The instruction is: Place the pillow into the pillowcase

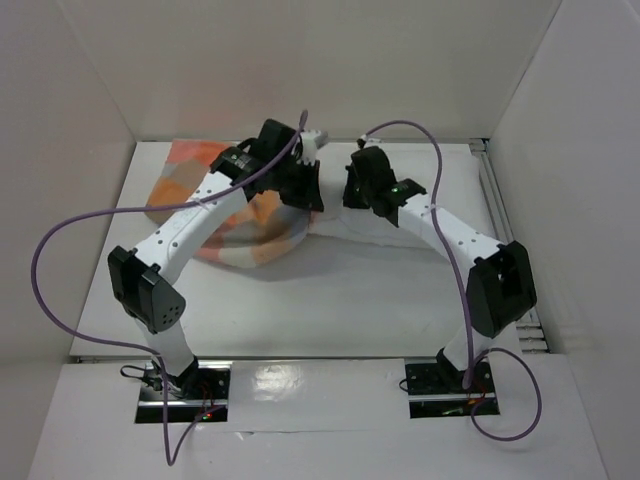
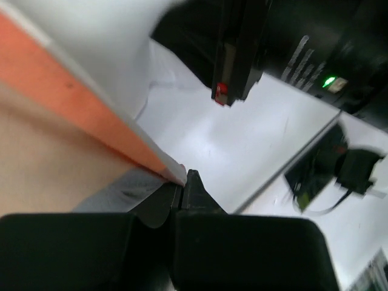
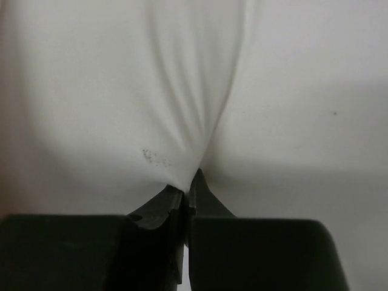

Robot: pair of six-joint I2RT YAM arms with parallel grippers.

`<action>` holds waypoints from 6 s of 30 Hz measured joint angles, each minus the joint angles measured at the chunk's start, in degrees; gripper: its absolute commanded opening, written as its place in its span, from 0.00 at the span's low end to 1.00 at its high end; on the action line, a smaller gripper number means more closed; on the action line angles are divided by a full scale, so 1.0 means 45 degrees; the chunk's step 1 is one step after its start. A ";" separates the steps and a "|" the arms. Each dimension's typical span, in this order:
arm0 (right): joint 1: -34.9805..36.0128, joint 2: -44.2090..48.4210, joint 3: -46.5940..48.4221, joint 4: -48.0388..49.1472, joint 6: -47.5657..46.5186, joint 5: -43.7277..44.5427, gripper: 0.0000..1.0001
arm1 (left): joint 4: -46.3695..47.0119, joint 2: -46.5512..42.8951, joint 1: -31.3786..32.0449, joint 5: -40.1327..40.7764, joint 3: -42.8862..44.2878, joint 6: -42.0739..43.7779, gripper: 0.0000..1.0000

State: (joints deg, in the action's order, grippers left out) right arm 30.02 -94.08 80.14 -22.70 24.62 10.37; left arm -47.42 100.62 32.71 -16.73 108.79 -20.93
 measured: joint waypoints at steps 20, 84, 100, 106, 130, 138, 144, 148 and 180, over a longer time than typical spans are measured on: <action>0.4804 0.1768 -0.4080 0.1321 0.2098 0.0389 0.03 | -0.2875 0.1039 -0.2278 0.4250 0.3682 -0.0651 0.72; -0.3094 0.6154 -0.3818 -0.3633 0.2045 0.0476 1.00 | -0.0573 0.3789 0.1375 0.4707 0.5425 0.0257 1.00; -0.0442 0.4124 0.0078 -0.4177 -0.0597 0.1137 1.00 | 0.1132 -0.5595 0.1817 0.9413 -0.8714 -0.2735 0.80; -0.0199 0.3687 -0.0427 -0.4741 -0.0821 0.0981 1.00 | 0.1656 -0.5552 0.1685 0.9734 -1.0535 -0.3808 0.80; -0.1851 0.5600 -0.3351 -0.6654 -0.0316 0.0267 1.00 | 0.4911 -0.3827 -0.0670 0.8286 -1.0919 -0.3313 0.00; -0.1987 0.4639 -0.4945 -0.4852 -0.0248 -0.1161 0.00 | 0.3123 -0.2691 0.0160 0.6766 -0.8072 -0.2268 0.00; -0.2497 0.1778 -0.0325 -0.5323 -0.0976 -0.0884 0.00 | 0.0675 0.0724 0.1088 0.5833 -0.0903 -0.0976 0.00; -0.2477 0.1729 0.1069 -0.4886 -0.0826 -0.0816 0.00 | -0.0865 0.3099 0.1268 0.4857 0.4027 -0.0427 0.00; -0.1617 0.6003 -0.2759 -0.4386 0.1991 0.1520 1.00 | -0.2093 0.3050 0.1540 0.9282 0.5814 -0.0340 0.65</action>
State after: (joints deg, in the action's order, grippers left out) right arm 22.74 -67.07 67.72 -42.44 33.58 17.21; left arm -56.84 114.34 39.64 25.04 134.96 -22.46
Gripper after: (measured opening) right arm 0.999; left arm 0.650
